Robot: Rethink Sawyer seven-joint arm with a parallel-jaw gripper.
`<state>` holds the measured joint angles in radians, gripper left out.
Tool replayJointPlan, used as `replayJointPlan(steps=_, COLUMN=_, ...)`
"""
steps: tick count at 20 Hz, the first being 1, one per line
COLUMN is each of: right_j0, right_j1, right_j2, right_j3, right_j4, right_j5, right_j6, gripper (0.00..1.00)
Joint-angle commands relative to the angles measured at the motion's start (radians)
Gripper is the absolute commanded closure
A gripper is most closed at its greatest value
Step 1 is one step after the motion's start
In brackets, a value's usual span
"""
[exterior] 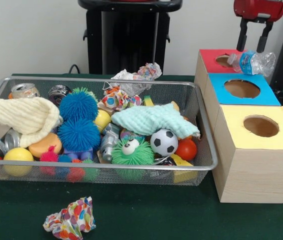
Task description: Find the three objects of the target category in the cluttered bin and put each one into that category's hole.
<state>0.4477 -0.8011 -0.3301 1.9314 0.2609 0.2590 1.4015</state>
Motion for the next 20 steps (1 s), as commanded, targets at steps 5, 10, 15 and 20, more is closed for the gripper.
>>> replayJointPlan(steps=5, right_j0=-0.041, right_j1=-0.005, right_j2=0.081, right_j3=-0.031, right_j4=0.04, right_j5=0.119, right_j6=0.229, gripper=0.0)
replayJointPlan(steps=10, right_j0=-0.043, right_j1=-0.01, right_j2=0.082, right_j3=-0.031, right_j4=0.039, right_j5=0.128, right_j6=0.228, gripper=0.0)
replayJointPlan(steps=15, right_j0=-0.042, right_j1=-0.019, right_j2=0.078, right_j3=-0.034, right_j4=0.036, right_j5=0.145, right_j6=0.225, gripper=0.0)
replayJointPlan(steps=20, right_j0=-0.026, right_j1=-0.029, right_j2=0.054, right_j3=-0.056, right_j4=0.027, right_j5=0.191, right_j6=0.229, gripper=0.0)
